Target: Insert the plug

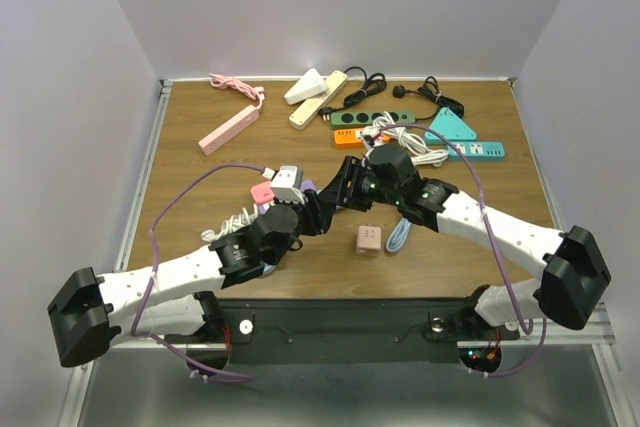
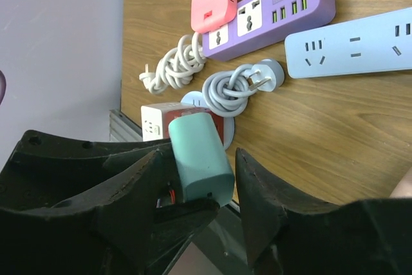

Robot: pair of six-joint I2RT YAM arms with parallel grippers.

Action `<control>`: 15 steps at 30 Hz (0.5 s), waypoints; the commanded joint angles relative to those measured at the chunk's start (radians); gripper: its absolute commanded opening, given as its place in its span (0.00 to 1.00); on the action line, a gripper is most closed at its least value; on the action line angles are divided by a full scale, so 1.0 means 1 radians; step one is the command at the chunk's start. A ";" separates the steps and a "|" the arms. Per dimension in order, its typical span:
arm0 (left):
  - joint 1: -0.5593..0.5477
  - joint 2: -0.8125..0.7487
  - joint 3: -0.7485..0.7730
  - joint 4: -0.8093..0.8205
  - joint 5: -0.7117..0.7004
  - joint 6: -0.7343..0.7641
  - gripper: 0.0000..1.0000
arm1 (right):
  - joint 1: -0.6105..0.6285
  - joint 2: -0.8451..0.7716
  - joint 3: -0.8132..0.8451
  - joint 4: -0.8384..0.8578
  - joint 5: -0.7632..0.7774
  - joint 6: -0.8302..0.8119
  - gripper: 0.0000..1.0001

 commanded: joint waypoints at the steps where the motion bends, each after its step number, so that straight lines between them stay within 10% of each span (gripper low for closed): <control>1: 0.006 -0.057 0.027 0.127 -0.012 0.023 0.00 | 0.023 0.017 -0.009 -0.014 -0.034 -0.027 0.49; 8: 0.010 -0.091 0.005 0.123 -0.035 0.019 0.05 | 0.023 0.014 -0.021 -0.014 -0.048 -0.034 0.10; 11: 0.013 -0.091 0.011 0.112 -0.035 0.017 0.48 | 0.022 0.005 -0.018 -0.020 0.002 -0.047 0.00; 15: 0.017 -0.111 0.013 0.082 -0.044 0.020 0.80 | 0.005 0.031 0.038 -0.060 0.041 -0.086 0.00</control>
